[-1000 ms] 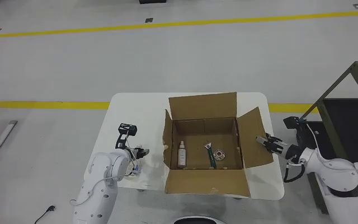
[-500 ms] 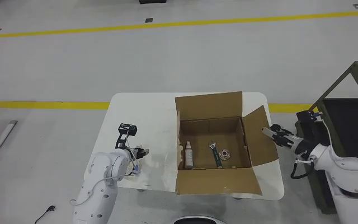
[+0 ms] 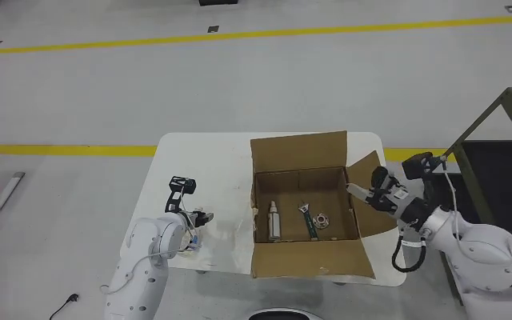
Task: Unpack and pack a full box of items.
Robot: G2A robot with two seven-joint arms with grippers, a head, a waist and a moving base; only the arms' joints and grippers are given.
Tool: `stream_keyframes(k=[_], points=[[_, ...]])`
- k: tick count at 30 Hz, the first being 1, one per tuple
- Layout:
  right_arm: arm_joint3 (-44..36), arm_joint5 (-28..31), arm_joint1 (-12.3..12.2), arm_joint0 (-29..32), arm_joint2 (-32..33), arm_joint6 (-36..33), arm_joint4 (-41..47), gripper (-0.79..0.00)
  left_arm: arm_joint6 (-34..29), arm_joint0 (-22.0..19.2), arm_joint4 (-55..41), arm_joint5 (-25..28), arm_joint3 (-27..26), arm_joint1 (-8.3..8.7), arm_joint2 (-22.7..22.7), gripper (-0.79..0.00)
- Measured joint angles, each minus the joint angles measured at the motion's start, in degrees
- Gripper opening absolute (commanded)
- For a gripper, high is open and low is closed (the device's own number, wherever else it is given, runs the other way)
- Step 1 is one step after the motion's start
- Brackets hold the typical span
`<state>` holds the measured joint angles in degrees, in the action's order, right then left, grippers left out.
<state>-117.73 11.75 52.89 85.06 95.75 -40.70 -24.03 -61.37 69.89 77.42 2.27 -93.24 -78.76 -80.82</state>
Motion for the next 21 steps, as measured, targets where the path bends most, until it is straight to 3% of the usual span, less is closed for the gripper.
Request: stream_keyframes(k=[11, 21], points=[[14.5, -13.9, 2.2, -14.4, -22.1, -3.1, -13.7, -0.785, 0.0, 0.0, 0.0, 0.0, 0.0, 0.00, 0.0, 0.000], [14.9, -14.0, 2.3, -14.7, -22.4, -3.0, -13.7, -0.785, 0.0, 0.0, 0.0, 0.0, 0.0, 0.00, 0.0, 0.000]])
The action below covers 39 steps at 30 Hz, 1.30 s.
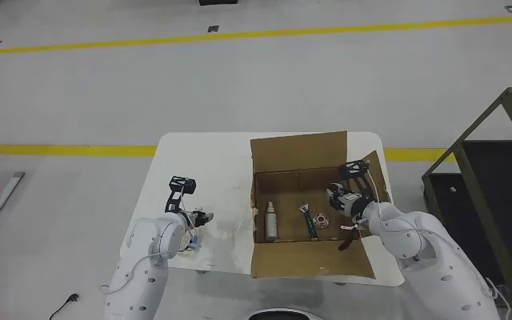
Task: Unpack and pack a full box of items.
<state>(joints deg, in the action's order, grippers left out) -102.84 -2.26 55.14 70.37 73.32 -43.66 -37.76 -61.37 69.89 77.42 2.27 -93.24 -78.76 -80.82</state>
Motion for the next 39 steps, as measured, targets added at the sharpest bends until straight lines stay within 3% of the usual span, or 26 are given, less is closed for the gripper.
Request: stream_keyframes(k=[10, 16, 23, 39], points=[[-2.0, -1.6, 0.3, -1.1, -2.4, -1.2, -3.5, -0.785, 0.0, 0.0, 0.0, 0.0, 0.0, 0.00, 0.0, 0.000], [-4.4, -14.9, 2.2, -6.2, -10.3, -7.3, -8.6, -0.785, 0.0, 0.0, 0.0, 0.0, 0.0, 0.00, 0.0, 0.000], [2.8, -23.8, 5.5, -14.4, -20.0, -7.7, -9.1, -0.785, 0.0, 0.0, 0.0, 0.0, 0.0, 0.00, 0.0, 0.000], [4.2, -24.2, 6.2, -14.2, -22.1, -6.6, -8.7, -0.785, 0.0, 0.0, 0.0, 0.0, 0.0, 0.00, 0.0, 0.000]])
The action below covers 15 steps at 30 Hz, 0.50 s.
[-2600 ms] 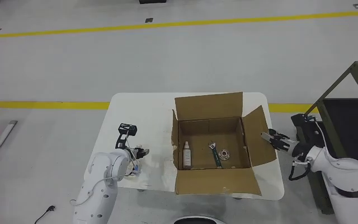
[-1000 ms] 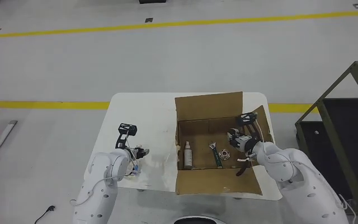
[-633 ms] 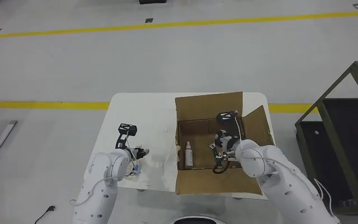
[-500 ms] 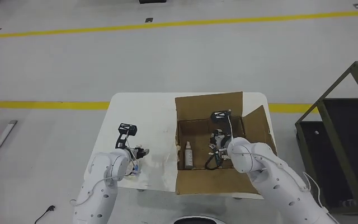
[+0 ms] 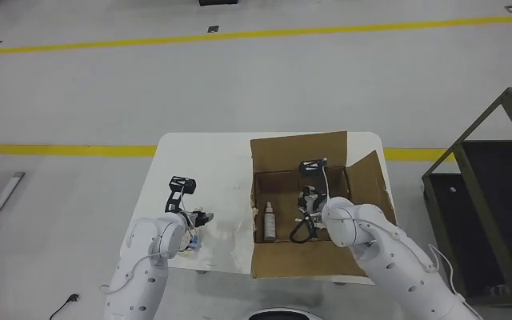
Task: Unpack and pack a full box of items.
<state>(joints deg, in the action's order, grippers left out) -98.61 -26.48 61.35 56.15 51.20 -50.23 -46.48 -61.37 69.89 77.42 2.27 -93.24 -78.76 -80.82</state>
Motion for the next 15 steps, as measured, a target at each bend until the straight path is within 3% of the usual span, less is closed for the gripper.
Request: stream_keyframes(k=[9, 15], points=[[9.4, -11.6, 5.0, -5.5, -8.1, 1.2, 5.9, -0.785, 0.0, 0.0, 0.0, 0.0, 0.0, 0.00, 0.0, 0.000], [18.6, -13.1, 9.0, -10.9, -12.3, 3.0, 11.1, -0.785, 0.0, 0.0, 0.0, 0.0, 0.0, 0.00, 0.0, 0.000]])
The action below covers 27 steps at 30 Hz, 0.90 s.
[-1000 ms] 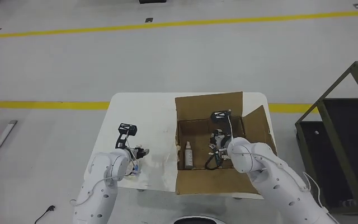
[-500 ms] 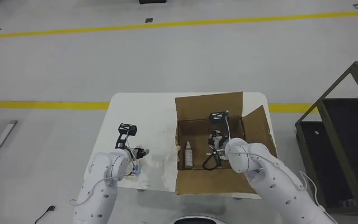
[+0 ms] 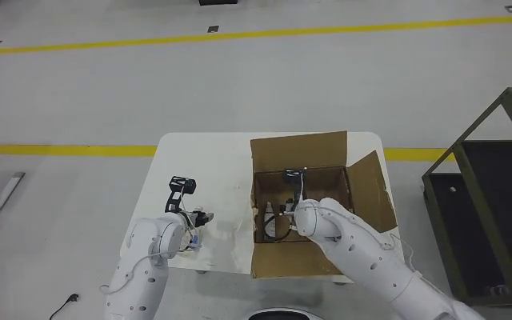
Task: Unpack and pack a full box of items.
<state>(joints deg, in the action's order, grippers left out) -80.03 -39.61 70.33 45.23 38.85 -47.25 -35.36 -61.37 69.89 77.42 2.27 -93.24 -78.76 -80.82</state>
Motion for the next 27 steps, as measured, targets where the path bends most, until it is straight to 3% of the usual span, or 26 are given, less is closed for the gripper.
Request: stream_keyframes(k=[4, 6, 9, 10, 11, 15, 17, 27], points=[[5.7, 0.3, 2.4, -1.7, -1.8, 2.4, 4.0, -0.785, 0.0, 0.0, 0.0, 0.0, 0.0, 0.00, 0.0, 0.000], [8.8, 0.4, 3.6, -2.5, -2.9, 3.8, 5.2, -0.708, 0.0, 0.0, 0.0, 0.0, 0.0, 0.00, 0.0, 0.000], [13.1, 1.0, 5.3, -3.7, -4.3, 5.4, 6.6, -0.705, 0.0, 0.0, 0.0, 0.0, 0.0, 0.00, 0.0, 0.000], [14.2, 1.1, 5.8, -4.1, -4.8, 5.9, 6.8, -0.677, 0.0, 0.0, 0.0, 0.0, 0.0, 0.00, 0.0, 0.000], [15.2, 1.1, 6.3, -4.4, -5.2, 6.3, 7.1, -0.591, 0.0, 0.0, 0.0, 0.0, 0.0, 0.00, 0.0, 0.000], [18.8, 1.4, 8.4, -5.9, -6.8, 7.3, 8.2, -0.557, 0.0, 0.0, 0.0, 0.0, 0.0, 0.00, 0.0, 0.000], [20.1, 1.5, 9.2, -6.4, -7.4, 7.5, 8.3, -0.474, 0.0, 0.0, 0.0, 0.0, 0.0, 0.00, 0.0, 0.000], [26.4, 3.4, 12.6, -7.8, -9.0, 8.6, 9.0, -0.477, 0.0, 0.0, 0.0, 0.0, 0.0, 0.00, 0.0, 0.000]])
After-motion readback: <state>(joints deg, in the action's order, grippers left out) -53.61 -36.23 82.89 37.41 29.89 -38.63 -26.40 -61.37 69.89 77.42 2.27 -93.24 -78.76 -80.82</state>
